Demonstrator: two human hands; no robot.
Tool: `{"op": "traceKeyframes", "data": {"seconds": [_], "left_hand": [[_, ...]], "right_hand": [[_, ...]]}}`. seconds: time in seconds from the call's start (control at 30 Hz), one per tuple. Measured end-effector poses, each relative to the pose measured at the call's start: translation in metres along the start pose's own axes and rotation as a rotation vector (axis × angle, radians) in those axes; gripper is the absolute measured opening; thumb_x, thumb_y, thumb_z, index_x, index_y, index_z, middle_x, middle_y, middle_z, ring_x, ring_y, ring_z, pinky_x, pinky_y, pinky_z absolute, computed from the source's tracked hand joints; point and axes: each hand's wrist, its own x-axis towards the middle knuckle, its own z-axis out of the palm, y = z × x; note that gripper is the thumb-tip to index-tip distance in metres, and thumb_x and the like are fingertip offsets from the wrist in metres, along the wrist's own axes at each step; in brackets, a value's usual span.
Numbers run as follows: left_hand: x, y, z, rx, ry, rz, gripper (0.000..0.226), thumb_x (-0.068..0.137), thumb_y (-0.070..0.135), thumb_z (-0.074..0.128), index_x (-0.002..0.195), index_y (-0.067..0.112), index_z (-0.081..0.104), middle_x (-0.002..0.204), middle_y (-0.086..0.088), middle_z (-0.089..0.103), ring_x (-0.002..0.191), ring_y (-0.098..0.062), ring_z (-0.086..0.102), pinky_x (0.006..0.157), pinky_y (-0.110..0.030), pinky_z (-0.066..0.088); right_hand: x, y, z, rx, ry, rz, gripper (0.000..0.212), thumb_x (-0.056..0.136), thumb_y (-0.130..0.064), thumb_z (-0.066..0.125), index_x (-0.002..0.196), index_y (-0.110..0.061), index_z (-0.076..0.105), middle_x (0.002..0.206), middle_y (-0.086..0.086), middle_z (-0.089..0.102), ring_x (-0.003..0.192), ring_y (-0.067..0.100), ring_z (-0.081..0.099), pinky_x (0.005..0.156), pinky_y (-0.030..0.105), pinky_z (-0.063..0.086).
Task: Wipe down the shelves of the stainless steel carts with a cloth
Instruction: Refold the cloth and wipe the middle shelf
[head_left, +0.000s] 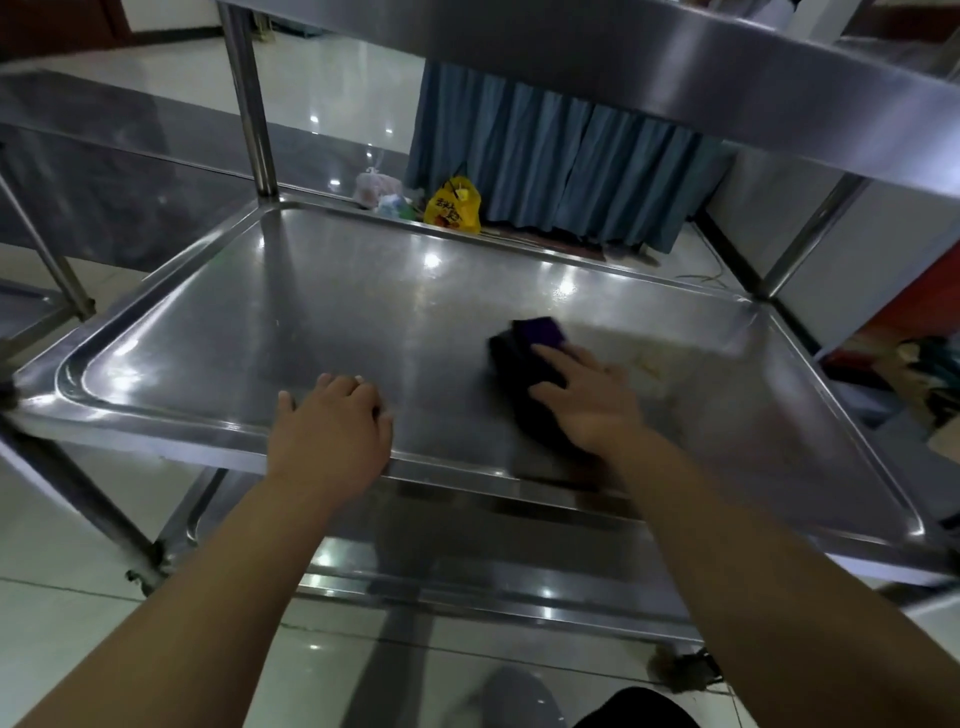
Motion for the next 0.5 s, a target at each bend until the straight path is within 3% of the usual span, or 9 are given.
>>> {"op": "traceKeyframes", "data": {"seconds": [0.1, 0.17, 0.37, 0.5], "left_hand": [[0.003, 0.009, -0.004, 0.03, -0.026, -0.036, 0.031, 0.093, 0.035, 0.039, 0.107, 0.016, 0.059, 0.115, -0.003, 0.058, 0.114, -0.024, 0.049, 0.099, -0.052, 0.036], [0.004, 0.021, -0.006, 0.056, -0.03, -0.057, 0.032, 0.092, 0.035, 0.041, 0.104, 0.014, 0.062, 0.112, -0.006, 0.06, 0.108, -0.028, 0.053, 0.096, -0.049, 0.039], [0.005, 0.086, 0.007, -0.227, -0.028, 0.162, 0.022, 0.089, 0.021, 0.05, 0.099, 0.006, 0.063, 0.11, -0.01, 0.058, 0.101, -0.035, 0.056, 0.086, -0.043, 0.047], [0.003, 0.109, 0.02, -0.02, -0.1, 0.231, 0.028, 0.093, 0.03, 0.041, 0.106, 0.016, 0.061, 0.112, -0.006, 0.058, 0.104, -0.028, 0.054, 0.092, -0.04, 0.042]], "right_hand": [[-0.011, 0.049, -0.012, -0.017, 0.016, 0.296, 0.057, 0.091, -0.052, 0.034, 0.145, -0.045, 0.018, 0.157, -0.005, 0.014, 0.138, 0.031, 0.022, 0.109, 0.048, 0.022], [-0.023, 0.048, -0.009, -0.015, 0.024, 0.335, 0.058, 0.091, -0.052, 0.032, 0.145, -0.045, 0.015, 0.157, -0.005, 0.011, 0.137, 0.036, 0.019, 0.108, 0.05, 0.023], [-0.075, 0.033, 0.0, 0.031, 0.054, 0.007, 0.059, 0.081, -0.065, 0.032, 0.137, -0.06, 0.015, 0.154, -0.017, 0.017, 0.122, 0.029, 0.024, 0.098, 0.042, 0.03], [-0.087, 0.089, -0.02, 0.048, 0.03, 0.03, 0.057, 0.081, -0.061, 0.036, 0.137, -0.056, 0.026, 0.153, -0.016, 0.022, 0.123, 0.021, 0.031, 0.095, 0.031, 0.026]]}}
